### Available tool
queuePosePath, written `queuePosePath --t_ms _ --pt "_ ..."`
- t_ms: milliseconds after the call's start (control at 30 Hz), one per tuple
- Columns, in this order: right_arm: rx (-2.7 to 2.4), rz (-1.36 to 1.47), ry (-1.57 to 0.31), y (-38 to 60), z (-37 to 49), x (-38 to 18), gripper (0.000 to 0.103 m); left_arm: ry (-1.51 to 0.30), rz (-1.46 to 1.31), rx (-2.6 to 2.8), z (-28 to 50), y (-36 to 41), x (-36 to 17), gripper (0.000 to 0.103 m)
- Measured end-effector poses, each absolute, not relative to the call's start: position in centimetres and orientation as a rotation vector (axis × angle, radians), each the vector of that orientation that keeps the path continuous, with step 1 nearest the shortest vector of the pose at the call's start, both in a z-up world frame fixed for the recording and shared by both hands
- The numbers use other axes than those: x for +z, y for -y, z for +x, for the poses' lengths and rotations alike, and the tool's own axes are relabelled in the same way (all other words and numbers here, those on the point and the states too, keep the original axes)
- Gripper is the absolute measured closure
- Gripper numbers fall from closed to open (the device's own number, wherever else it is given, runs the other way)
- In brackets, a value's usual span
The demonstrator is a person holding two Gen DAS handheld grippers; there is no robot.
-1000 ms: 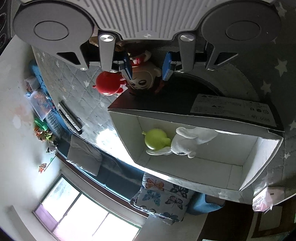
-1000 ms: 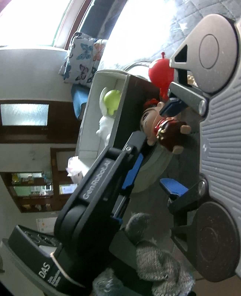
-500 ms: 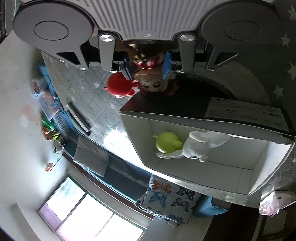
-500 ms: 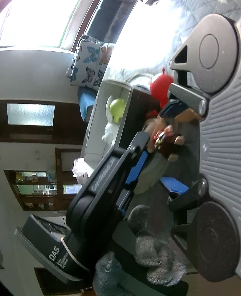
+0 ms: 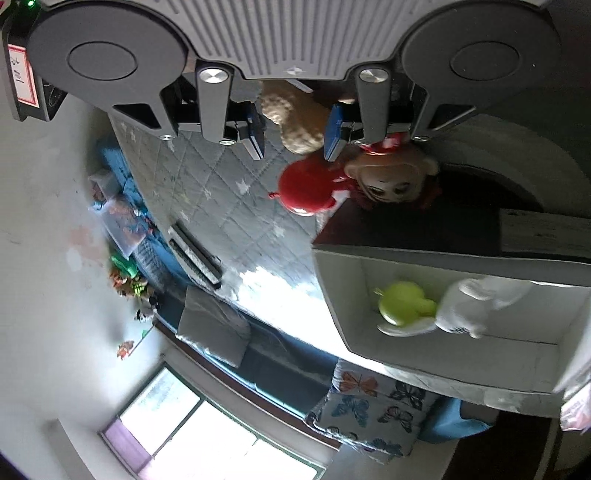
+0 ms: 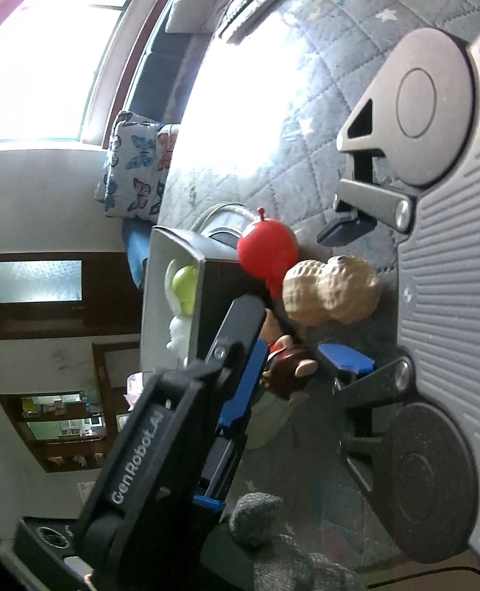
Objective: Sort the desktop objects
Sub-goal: 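Close the left tool around the tan peanut-shaped toy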
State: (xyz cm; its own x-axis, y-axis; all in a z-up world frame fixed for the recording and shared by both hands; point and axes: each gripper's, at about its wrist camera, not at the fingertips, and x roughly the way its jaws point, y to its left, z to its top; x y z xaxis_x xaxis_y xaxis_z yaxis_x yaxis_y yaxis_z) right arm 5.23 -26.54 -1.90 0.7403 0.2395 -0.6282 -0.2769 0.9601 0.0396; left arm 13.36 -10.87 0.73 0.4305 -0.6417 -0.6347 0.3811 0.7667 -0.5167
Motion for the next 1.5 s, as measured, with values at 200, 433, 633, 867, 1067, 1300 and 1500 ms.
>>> queuePosePath --t_ms 200,433,633,867,1067,1300,1500 --pt "0.287 -0.034 -0.693 27.6 4.8 -2.3 0.055 -0.959 -0.299 -0.63 14.0 12.3 -0.3 0.065" --pt "0.286 -0.013 -0.692 28.8 4.7 -2.2 0.061 -0.975 -0.294 -0.615 14.4 12.8 -1.1 0.065" --pt "0.28 0.005 -0.69 29.4 4.8 -2.1 0.061 -0.959 -0.279 -0.617 14.3 13.2 -1.2 0.065" --pt "0.277 0.012 -0.69 29.9 5.3 -2.2 0.061 -0.974 -0.276 -0.608 14.6 13.7 -1.1 0.064" --pt "0.276 0.014 -0.691 30.4 5.2 -2.3 0.061 -0.977 -0.197 -0.599 14.1 15.0 -1.0 0.063" --pt "0.274 0.015 -0.693 30.5 5.1 -2.2 0.061 -0.987 -0.184 -0.584 14.2 15.6 -1.0 0.062" --pt "0.272 0.015 -0.696 30.5 4.8 -2.3 0.061 -0.992 -0.151 -0.588 13.9 16.3 -1.0 0.061"
